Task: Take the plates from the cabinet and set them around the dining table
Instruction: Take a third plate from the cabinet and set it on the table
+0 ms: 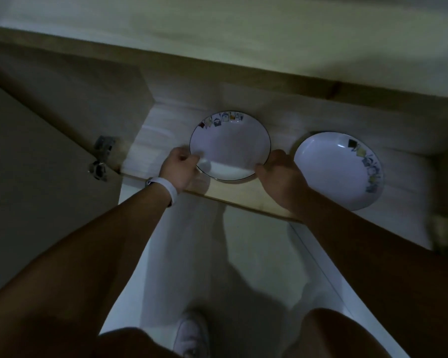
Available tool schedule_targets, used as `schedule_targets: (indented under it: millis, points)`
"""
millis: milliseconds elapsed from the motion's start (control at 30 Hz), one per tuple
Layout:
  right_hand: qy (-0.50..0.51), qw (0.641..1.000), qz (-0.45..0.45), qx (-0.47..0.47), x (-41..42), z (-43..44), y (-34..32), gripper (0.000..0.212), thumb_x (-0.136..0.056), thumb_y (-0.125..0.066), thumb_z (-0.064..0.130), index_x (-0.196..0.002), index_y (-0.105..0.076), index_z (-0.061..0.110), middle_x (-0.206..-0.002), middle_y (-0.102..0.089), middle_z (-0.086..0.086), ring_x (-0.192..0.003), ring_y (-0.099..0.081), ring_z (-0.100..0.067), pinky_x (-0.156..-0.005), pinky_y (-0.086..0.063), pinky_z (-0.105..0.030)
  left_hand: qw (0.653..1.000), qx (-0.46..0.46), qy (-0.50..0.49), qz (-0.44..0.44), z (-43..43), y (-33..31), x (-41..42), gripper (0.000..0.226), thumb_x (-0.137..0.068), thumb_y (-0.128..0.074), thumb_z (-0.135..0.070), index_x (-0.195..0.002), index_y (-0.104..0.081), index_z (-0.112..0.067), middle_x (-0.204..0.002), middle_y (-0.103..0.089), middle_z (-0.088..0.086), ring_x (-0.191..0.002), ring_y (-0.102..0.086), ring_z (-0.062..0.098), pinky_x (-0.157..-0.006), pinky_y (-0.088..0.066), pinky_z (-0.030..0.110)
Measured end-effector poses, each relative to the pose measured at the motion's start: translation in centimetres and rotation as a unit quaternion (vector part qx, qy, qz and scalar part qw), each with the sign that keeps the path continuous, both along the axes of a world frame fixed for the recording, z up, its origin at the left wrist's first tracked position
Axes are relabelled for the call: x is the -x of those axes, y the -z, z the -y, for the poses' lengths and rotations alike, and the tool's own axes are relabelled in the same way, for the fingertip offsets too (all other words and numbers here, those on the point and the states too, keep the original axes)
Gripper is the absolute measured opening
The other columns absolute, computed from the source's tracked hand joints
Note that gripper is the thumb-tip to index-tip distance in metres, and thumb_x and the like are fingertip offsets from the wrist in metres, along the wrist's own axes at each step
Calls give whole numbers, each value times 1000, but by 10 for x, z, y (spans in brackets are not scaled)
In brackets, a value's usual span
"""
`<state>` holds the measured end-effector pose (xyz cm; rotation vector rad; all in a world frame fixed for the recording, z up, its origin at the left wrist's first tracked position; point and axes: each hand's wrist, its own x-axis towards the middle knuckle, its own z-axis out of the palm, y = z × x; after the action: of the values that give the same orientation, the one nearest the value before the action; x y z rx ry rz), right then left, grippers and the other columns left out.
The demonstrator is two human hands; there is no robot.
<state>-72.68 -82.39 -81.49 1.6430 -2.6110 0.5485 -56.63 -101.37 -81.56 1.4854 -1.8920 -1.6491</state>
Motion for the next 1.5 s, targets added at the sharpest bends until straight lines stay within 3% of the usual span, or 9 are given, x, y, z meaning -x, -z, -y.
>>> schedule_targets:
  millis: [100, 200, 367, 533, 733, 900, 1000, 1167, 1500]
  points:
    - [62, 977, 205, 23, 2, 14, 3, 16, -74, -71, 8, -89, -67, 1, -77, -61, -23, -63, -62, -36, -53, -55, -32, 998, -57, -4, -28, 7, 21, 12, 64, -67, -75, -55, -118, -62, -19, -102, -72, 3, -90, -69, 26, -68, -57, 36]
    - [215, 889, 405, -1, 14, 30, 17, 37, -88, -66, 31, -106, -56, 0, -92, -61, -9, -82, -62, -28, -58, -43, -24, 998, -52, -26, -33, 8, 23, 24, 58, -75, -72, -47, -122, -58, -16, -107, -69, 5, -91, -68, 28, -62, -60, 37]
    - [213, 888, 407, 26, 27, 44, 28, 23, -86, -57, 29, -96, -59, 8, -81, -70, -13, -72, -69, -31, -56, -56, -37, 996, -52, -57, -32, 17, 29, 33, 28, -89, -63, -26, -113, -62, -12, -102, -68, 11, -84, -66, 31, -53, -58, 36]
    - [210, 871, 442, 36, 35, 51, 32, 18, -88, -52, 18, -104, -57, 14, -71, -63, -9, -51, -58, -21, -33, -36, -16, 999, -38, -35, -14, 22, 30, 36, 19, -87, -61, -18, -105, -66, -13, -94, -70, 8, -79, -67, 31, -55, -60, 47]
    - [218, 877, 427, 41, 34, 51, 41, 35, -80, -53, 25, -112, -56, 12, -76, -64, -8, -56, -64, -25, -45, -43, -26, 999, -20, -45, -16, 19, 35, 38, 21, -86, -58, -13, -106, -61, -15, -97, -66, 5, -81, -64, 29, -48, -57, 40]
    - [213, 871, 437, 69, 25, 48, 36, 45, -83, -58, 24, -124, -49, 8, -95, -60, -3, -84, -64, -27, -62, -60, -39, 998, -7, -45, -43, 20, 38, 32, 27, -82, -60, -15, -108, -55, -19, -105, -64, 6, -95, -62, 32, -68, -59, 50]
    - [217, 842, 488, 73, 18, 47, 31, 36, -85, -56, 18, -119, -52, 5, -85, -59, -10, -62, -58, -21, -36, -43, -20, 992, -60, -66, -85, 17, 35, 27, 29, -89, -56, -11, -117, -51, -17, -110, -62, 9, -96, -61, 32, -53, -57, 36]
    - [199, 849, 486, 59, 2, 30, 18, 10, -88, -54, 6, -82, -60, 0, -52, -51, -4, -33, -44, -3, -34, -32, -17, 988, -108, -55, -92, 0, 32, 7, 30, -92, -49, -7, -120, -47, -20, -105, -58, 5, -89, -59, 29, -46, -52, 31]
    - [222, 832, 508, 15, -59, -15, -49, 21, -83, -54, 15, -103, -59, 10, -83, -62, -5, -74, -62, -24, -40, -47, -23, 980, -143, -66, -123, -48, -31, -56, 42, -94, -46, 0, -131, -51, -18, -112, -63, 5, -93, -61, 24, -59, -53, 33]
